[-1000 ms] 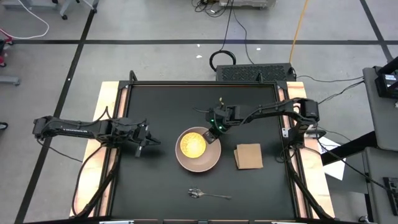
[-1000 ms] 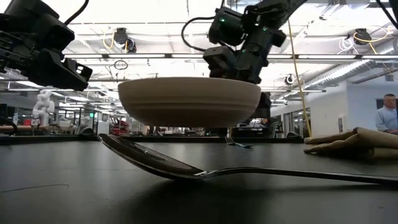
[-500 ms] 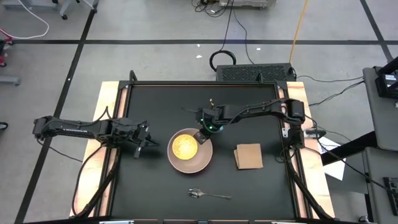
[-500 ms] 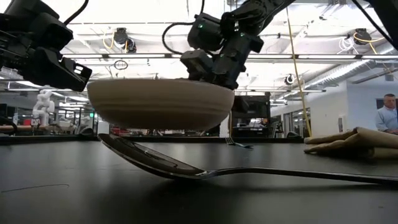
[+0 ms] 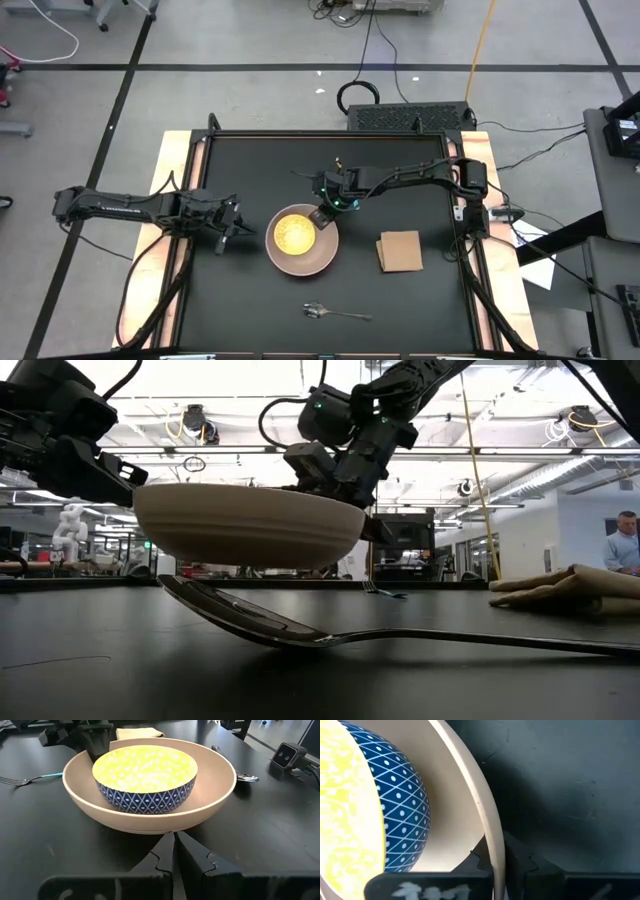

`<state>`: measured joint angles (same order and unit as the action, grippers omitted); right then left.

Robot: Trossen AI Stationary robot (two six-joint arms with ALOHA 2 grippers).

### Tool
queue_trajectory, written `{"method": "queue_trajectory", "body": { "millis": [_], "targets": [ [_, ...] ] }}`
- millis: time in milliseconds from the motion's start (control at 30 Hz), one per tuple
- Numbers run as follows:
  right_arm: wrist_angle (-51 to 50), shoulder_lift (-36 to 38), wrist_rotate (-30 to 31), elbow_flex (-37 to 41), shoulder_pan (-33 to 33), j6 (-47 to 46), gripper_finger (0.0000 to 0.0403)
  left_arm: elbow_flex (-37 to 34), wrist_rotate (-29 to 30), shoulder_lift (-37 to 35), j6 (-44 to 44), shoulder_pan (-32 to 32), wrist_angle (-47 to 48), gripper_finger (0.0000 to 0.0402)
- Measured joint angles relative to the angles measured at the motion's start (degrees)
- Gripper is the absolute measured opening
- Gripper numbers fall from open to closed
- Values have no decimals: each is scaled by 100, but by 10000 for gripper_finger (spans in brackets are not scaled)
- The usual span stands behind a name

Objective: Set table place
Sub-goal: Adjust the brown plate

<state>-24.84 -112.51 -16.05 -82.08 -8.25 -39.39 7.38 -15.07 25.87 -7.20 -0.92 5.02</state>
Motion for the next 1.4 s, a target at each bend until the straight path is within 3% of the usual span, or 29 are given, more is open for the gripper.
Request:
{"method": "queue_trajectory", "body": {
  "millis": [1400],
  "targets": [
    [-200, -186, 251, 185, 179, 36, 5, 0, -4, -2, 0, 0, 76, 26]
  ]
}}
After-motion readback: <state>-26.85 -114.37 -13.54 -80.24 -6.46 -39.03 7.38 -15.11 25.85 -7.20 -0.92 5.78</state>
